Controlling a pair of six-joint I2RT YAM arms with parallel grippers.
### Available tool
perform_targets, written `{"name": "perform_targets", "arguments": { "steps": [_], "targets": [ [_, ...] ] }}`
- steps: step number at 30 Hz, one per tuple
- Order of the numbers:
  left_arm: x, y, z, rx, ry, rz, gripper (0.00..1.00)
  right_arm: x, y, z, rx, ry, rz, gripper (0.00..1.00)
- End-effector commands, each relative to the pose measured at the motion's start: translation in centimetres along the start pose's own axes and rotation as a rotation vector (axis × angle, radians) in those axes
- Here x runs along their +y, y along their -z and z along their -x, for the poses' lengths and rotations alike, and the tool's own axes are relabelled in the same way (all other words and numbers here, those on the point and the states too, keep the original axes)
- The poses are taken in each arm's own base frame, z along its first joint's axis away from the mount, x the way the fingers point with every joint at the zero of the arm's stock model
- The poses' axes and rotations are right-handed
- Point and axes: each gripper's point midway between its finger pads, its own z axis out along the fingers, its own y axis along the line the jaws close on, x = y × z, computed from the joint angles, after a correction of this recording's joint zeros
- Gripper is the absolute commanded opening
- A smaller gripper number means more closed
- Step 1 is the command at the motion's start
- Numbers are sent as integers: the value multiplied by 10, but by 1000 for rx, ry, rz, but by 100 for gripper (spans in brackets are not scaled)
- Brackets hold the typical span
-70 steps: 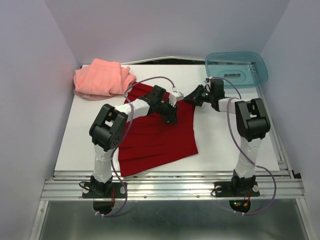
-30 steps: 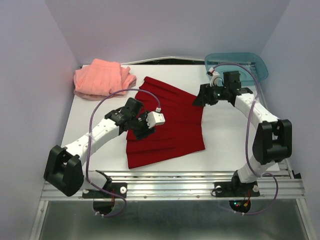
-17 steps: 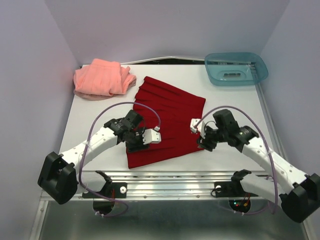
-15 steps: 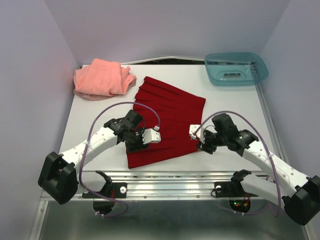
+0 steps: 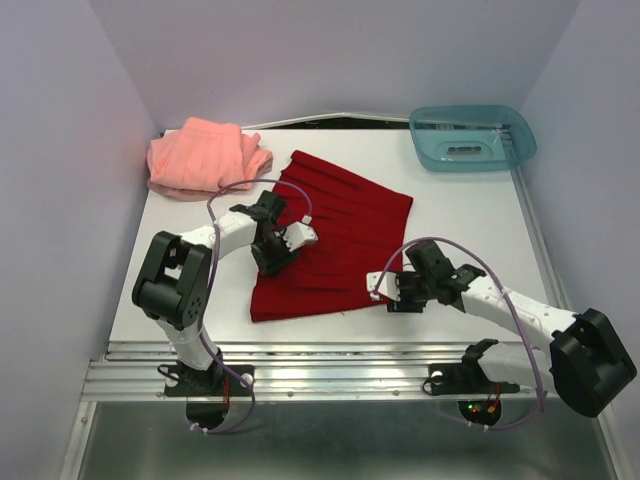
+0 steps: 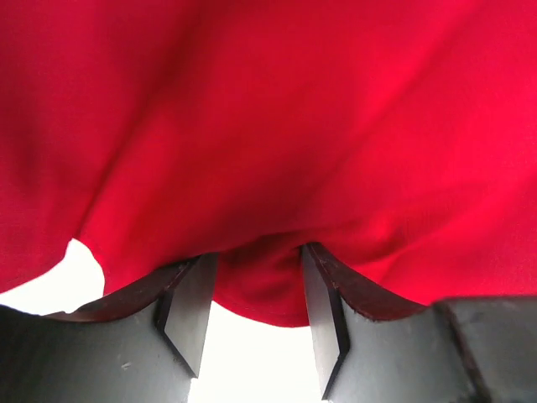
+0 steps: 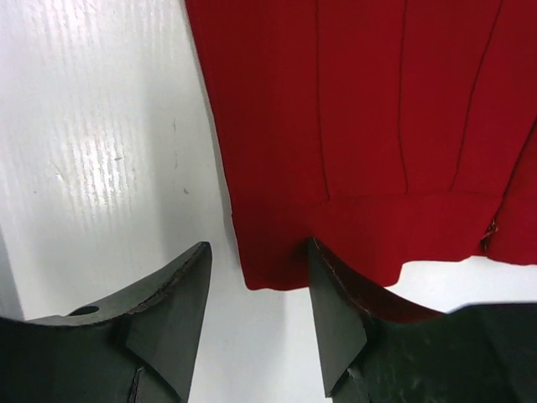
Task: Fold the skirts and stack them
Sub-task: Fold the skirt
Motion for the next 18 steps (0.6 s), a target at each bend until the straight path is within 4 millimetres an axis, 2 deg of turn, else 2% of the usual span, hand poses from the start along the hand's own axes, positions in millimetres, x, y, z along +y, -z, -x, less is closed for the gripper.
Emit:
{"name": "perform_targets", "arguments": {
  "steps": [1, 3, 5, 6, 8, 9, 11, 12, 15, 16, 18],
  "targets": [
    [26, 0, 33, -90, 16, 30, 55, -15, -9, -2, 0, 145, -61, 55],
    [28, 4, 41, -113, 16, 29, 56, -17, -14, -2, -2, 180, -74, 55],
    [26, 10, 40, -114, 4, 20, 57, -21, -19, -5, 9, 185, -89, 55],
    [23, 20, 42, -135, -17, 22, 59, -22, -20, -5, 12, 185, -88, 54],
    [15, 30, 35, -138, -22, 23, 62, -19, -24, -2, 7, 186, -74, 52],
    [16, 46, 37, -167, -29, 65, 64, -22, -24, 0, 3, 180, -91, 52],
    [9, 57, 27, -165, -40, 80, 64, -21, -24, 3, -4, 179, -99, 53],
    [6, 75, 27, -197, -57, 118, 64, -22, -23, 8, -16, 184, -105, 53],
    [-18, 89, 9, -201, -156, 92, 66, -22, -23, 7, -4, 197, -112, 50],
    [-26, 101, 4, -220, -190, 112, 67, -17, -26, 4, 5, 207, -100, 46],
    [-42, 99, -8, -198, -277, 93, 67, -17, -28, 2, 15, 191, -98, 38]
  ]
}}
